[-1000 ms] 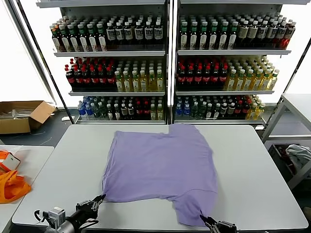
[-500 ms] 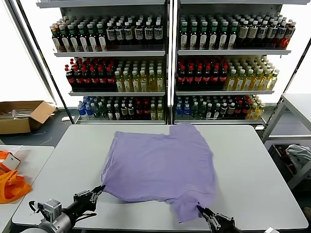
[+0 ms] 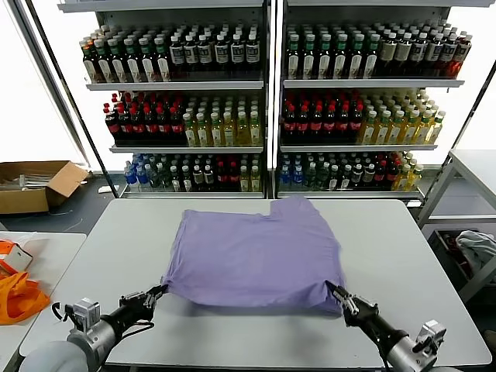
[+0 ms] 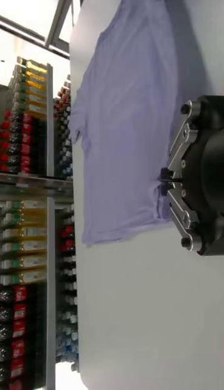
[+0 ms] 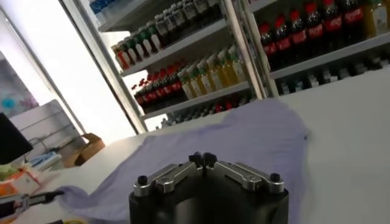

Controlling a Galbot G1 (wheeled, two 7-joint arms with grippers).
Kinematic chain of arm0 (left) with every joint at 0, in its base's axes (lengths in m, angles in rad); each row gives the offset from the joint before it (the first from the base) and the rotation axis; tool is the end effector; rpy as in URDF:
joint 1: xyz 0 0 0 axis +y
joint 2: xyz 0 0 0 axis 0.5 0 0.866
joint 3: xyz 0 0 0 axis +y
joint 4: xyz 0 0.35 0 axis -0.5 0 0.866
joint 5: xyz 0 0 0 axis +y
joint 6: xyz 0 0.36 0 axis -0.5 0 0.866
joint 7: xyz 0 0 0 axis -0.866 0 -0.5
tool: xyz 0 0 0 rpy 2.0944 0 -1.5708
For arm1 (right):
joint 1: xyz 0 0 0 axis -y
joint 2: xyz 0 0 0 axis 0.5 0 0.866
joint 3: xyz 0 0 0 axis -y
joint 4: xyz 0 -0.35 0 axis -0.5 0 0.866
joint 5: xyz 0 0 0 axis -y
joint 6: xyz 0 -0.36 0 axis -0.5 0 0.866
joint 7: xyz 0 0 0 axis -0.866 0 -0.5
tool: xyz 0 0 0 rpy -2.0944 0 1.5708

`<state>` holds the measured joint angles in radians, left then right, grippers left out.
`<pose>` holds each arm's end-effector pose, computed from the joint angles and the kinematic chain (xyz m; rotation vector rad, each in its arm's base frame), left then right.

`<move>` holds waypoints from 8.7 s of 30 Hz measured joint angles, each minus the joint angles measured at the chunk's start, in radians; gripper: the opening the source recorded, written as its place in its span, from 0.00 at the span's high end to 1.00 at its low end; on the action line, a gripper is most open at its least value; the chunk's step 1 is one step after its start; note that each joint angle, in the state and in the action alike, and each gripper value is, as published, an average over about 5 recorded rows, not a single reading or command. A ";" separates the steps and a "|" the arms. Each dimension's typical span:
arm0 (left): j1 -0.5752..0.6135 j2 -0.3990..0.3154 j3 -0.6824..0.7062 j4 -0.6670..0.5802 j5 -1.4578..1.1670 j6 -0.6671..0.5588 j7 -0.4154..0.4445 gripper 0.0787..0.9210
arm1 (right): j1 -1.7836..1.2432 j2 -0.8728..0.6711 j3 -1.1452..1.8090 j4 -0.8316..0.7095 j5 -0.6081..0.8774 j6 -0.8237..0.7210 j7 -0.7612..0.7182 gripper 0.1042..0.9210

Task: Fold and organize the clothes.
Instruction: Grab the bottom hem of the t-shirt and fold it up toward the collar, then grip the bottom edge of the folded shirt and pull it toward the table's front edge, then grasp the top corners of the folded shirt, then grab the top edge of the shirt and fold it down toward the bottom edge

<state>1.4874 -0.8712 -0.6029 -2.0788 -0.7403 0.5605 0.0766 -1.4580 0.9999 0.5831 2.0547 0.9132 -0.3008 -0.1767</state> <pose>0.2335 0.1317 -0.2401 -0.4658 -2.5400 0.0324 0.2344 -0.1146 -0.2584 0.6270 -2.7543 -0.5167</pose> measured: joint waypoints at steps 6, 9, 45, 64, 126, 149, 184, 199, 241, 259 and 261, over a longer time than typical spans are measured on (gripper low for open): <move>-0.113 0.009 0.046 0.078 -0.023 0.007 -0.001 0.99 | 0.155 0.012 -0.072 -0.104 -0.013 -0.006 0.018 1.00; -0.174 0.005 0.077 0.124 -0.028 0.009 0.000 0.99 | 0.231 0.019 -0.113 -0.160 -0.030 -0.006 0.025 1.00; -0.252 -0.031 0.134 0.268 -0.050 -0.009 -0.014 0.12 | 0.159 0.026 -0.137 -0.162 -0.270 -0.067 0.130 0.15; -0.241 -0.080 0.148 0.296 -0.062 -0.021 -0.007 0.59 | 0.111 0.046 -0.150 -0.171 -0.282 -0.093 0.141 0.80; 0.457 -0.240 -0.189 -0.222 -0.068 0.015 -0.107 0.98 | -0.429 -0.111 0.031 0.219 -0.340 -0.124 0.152 0.90; 0.372 -0.094 -0.317 -0.194 -0.121 -0.004 0.024 0.23 | -0.110 -0.157 0.103 0.075 -0.253 -0.106 -0.043 0.14; -0.545 0.124 0.361 0.584 -0.151 -0.111 0.304 0.12 | 0.819 0.046 -0.434 -0.735 -0.322 -0.224 -0.206 0.12; -0.592 0.101 0.424 0.647 -0.153 -0.122 0.307 0.12 | 0.887 0.111 -0.497 -0.855 -0.349 -0.219 -0.199 0.13; -0.602 0.082 0.477 0.649 -0.166 -0.115 0.208 0.98 | 0.814 0.113 -0.478 -0.758 -0.265 -0.257 -0.130 1.00; -0.486 0.147 0.365 0.456 -0.183 -0.107 0.131 0.98 | 0.651 0.011 -0.335 -0.464 -0.168 -0.275 -0.080 1.00; -0.460 0.153 0.338 0.422 -0.187 -0.106 0.124 0.98 | 0.614 -0.007 -0.313 -0.420 -0.156 -0.275 -0.076 1.00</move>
<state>1.0274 -0.7186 -0.2644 -1.6570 -0.9277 0.4545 0.2009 -0.8439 0.9930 0.2701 1.6342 0.7574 -0.5758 -0.2523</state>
